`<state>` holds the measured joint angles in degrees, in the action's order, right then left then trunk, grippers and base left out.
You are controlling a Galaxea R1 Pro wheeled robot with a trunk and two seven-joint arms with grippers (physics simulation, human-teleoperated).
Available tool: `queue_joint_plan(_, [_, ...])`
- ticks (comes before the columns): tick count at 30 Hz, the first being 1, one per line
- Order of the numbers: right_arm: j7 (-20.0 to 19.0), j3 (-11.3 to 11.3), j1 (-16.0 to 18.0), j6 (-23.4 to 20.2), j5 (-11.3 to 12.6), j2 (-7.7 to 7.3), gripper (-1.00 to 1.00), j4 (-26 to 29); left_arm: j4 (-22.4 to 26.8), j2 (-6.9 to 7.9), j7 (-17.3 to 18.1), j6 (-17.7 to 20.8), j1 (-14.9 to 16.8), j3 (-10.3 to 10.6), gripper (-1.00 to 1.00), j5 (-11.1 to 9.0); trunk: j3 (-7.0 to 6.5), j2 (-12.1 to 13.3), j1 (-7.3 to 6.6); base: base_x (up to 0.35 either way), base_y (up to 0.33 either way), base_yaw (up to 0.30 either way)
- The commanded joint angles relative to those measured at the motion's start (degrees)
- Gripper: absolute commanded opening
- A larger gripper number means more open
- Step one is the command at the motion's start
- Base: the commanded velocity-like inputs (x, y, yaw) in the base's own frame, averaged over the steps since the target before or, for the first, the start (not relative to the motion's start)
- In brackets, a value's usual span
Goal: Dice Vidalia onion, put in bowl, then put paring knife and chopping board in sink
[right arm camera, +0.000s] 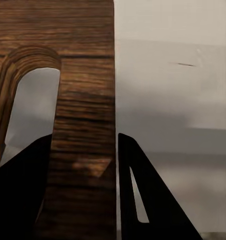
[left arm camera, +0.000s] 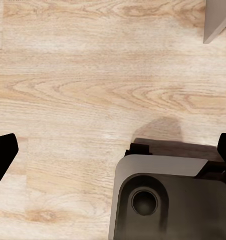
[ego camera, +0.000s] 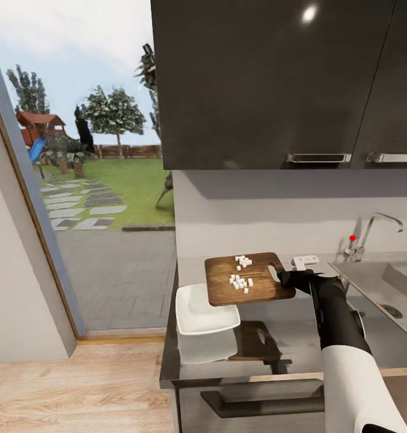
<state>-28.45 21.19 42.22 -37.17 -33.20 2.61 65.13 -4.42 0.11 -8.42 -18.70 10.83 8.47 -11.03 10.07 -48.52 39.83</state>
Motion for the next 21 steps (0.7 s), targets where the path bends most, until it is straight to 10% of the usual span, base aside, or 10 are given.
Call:
queue_joint_plan(1, [-0.6, 0.2, 0.1, -0.1, -0.7, -0.04, -1.00, 0.1, -0.2, -0.02, 0.0, -0.4, 0.1, 0.5, 1.00, -0.5, 0.09, -0.1, 0.01, 0.000, 0.000, 0.000])
queue_joint_plan(8, [-0.3, -5.5, 0.1, -0.1, -0.9, -0.03, -1.00, 0.4, -0.1, -0.03, 0.0, -0.4, 0.1, 0.5, 1.00, -0.5, 0.06, -0.1, 0.01, 0.000, 0.000, 0.000])
queue_joint_plan(21, [-0.1, -6.2, 0.1, -0.3, -0.9, 0.12, -1.00, 0.5, -0.1, -0.02, 0.0, -0.5, 0.1, 0.5, 1.00, -0.5, -1.01, -0.1, 0.01, 0.000, 0.000, 0.000])
